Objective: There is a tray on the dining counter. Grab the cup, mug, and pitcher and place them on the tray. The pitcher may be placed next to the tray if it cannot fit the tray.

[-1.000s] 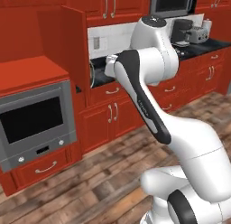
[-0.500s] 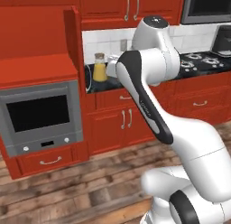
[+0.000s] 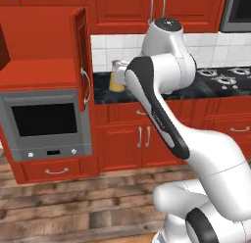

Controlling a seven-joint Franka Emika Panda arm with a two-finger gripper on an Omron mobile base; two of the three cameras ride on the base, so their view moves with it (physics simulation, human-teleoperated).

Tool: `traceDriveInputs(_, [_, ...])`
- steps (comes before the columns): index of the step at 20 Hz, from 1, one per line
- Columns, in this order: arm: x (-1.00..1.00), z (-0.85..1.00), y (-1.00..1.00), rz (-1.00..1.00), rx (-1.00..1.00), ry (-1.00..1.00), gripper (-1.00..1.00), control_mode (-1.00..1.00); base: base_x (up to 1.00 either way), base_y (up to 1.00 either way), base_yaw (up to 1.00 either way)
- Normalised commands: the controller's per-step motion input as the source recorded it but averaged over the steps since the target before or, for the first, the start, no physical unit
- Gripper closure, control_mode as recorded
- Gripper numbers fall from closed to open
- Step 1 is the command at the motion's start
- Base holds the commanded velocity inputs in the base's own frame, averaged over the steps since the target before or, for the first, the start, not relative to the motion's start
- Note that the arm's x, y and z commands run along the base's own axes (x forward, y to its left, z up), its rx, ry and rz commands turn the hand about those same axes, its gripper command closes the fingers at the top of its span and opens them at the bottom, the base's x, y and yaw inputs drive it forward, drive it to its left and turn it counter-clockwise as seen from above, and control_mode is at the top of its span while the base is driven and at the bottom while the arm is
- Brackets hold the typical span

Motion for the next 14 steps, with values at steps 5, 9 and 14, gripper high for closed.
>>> traceDriveInputs(5, [0.00,0.00,0.00,0.00,0.00,0.00,-1.00,1.00,0.42,-0.68,0.15])
traceDriveInputs(9, [0.00,0.00,0.00,0.00,0.00,0.00,-1.00,1.00,0.41,-0.61,0.12])
traceDriveInputs(14, [0.00,0.00,0.00,0.00,0.00,0.00,-1.00,1.00,0.57,-0.38,0.17])
